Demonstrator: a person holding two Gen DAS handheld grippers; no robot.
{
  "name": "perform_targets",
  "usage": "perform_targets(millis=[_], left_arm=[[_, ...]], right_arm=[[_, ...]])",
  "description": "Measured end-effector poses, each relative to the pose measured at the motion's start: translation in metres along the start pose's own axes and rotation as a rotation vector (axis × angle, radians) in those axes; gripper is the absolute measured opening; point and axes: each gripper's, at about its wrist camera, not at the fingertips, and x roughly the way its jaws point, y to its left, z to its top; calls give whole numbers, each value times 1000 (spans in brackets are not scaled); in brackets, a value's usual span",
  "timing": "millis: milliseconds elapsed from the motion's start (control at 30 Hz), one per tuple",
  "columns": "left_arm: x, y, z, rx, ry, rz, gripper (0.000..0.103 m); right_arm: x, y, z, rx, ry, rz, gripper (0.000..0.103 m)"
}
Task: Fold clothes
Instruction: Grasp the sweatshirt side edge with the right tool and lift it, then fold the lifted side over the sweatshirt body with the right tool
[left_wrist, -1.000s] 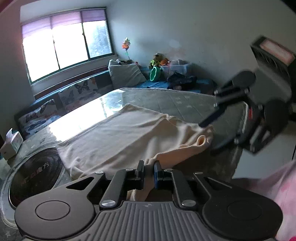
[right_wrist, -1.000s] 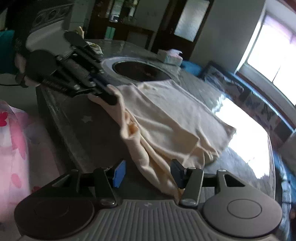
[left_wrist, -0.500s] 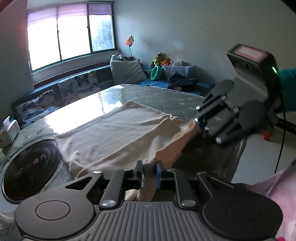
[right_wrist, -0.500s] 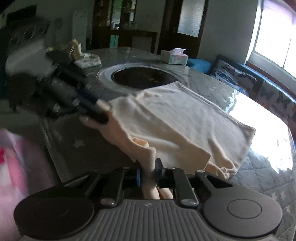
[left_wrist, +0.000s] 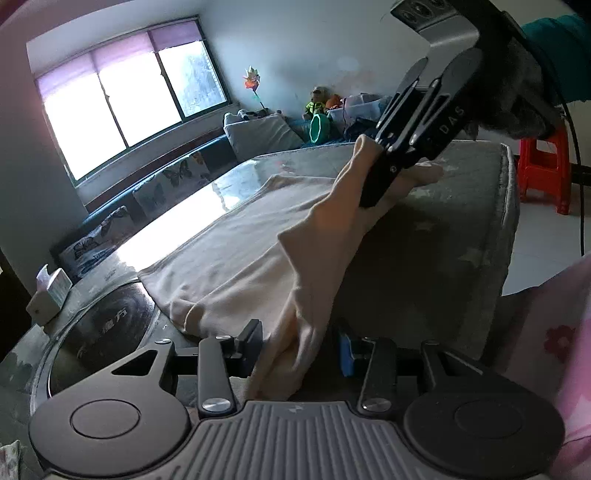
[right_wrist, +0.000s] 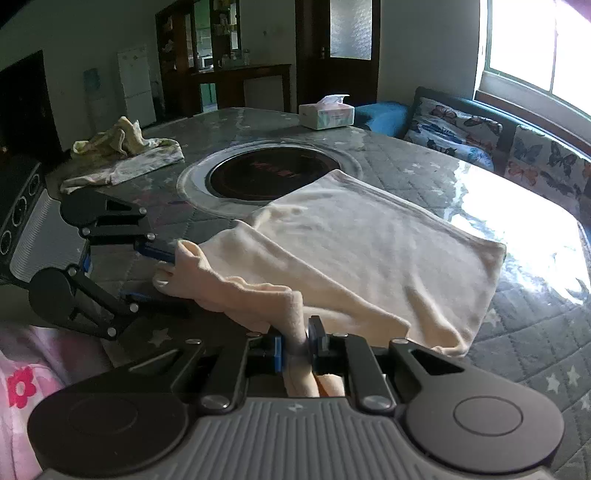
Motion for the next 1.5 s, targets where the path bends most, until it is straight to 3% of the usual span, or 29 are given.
perform_targets(millis=[67,133,467,633,767,1033,1233,1400,1500], left_arm=[[1,7,-1,-15,3,3,20],[-1,16,-1,-43,0,-8,12],[-53,24,14,-158,-24,-115,10],[-92,11,23,-159,-18,-188,10],[-97,15,31,-152,-24,-208,10],[-52,62,54,-194,-50,-153,10],[12,93,63,-218,-7,-119,10],[65,115,52,-293,69,-64,10],[80,119,42,-326,95,-43,14]], right_arm=[[0,1,-1,-4,-1,-9,12],[-1,3,-3,-7,-9,-16,10],[-44,25,-9,-40,-47,21,9],[-81,43,-11,-44,-24,73,9],[-92,48,-4,-66,-11,80,9],[-69,11,38,-55,-39,47,9],[-17,-34,64,-29,-16,6,9],[38,-65,62,37,14,-41,12],[61,-76,50,94,11,-80,23]])
